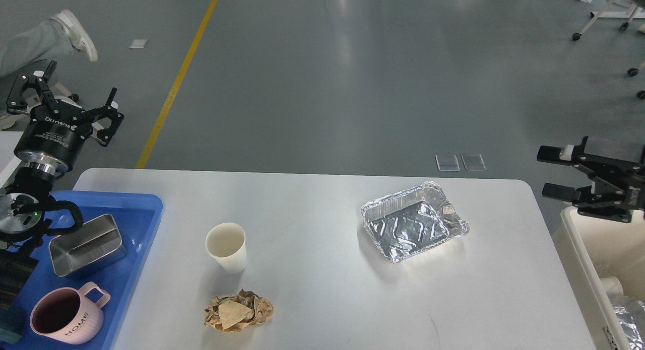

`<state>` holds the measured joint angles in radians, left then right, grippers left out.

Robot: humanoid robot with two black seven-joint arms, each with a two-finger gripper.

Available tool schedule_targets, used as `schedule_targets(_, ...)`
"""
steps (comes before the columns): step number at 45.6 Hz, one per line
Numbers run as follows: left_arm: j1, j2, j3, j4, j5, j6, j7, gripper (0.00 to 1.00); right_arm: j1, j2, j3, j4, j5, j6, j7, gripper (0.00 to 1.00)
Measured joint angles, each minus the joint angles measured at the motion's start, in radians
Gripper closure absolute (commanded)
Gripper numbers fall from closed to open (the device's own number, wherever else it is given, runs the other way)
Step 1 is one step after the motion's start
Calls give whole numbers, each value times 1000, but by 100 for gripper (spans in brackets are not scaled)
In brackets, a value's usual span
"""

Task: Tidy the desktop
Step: 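Extend the right gripper toward the foil tray's edge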

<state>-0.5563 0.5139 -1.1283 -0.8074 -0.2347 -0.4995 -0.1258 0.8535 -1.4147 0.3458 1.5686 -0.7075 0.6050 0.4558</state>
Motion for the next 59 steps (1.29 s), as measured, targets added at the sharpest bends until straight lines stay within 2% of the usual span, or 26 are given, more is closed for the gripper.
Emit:
schedule_targets(4, -2, -2, 1, 1, 0, 3, 0, 2, 63, -87, 7, 54, -24, 10, 1, 0)
schedule_targets(12, -2, -3, 5, 1, 0, 5, -1, 2, 150, -176, 10, 115, -160, 17, 2, 0)
schedule_targets(26, 5, -3, 5, 1, 1, 5, -1, 2, 171, -182, 7, 117, -365, -24, 3, 0)
schedule_targets(32, 8, -3, 5, 1, 2, 5, -1, 2, 147, -83, -10, 81, -452, -82, 3, 0)
schedule_targets(40, 14, 1, 1, 1, 2, 5, -1, 2, 94, 89, -20, -42, -532, -148, 3, 0)
schedule_targets(54, 21, 10, -3, 3, 2, 7, -1, 2, 67, 442, -99, -405, -703, -202, 7, 0)
schedule_targets(59, 21, 11, -3, 4, 2, 9, -2, 2, 68, 544, -145, -492, -726, -232, 9, 0)
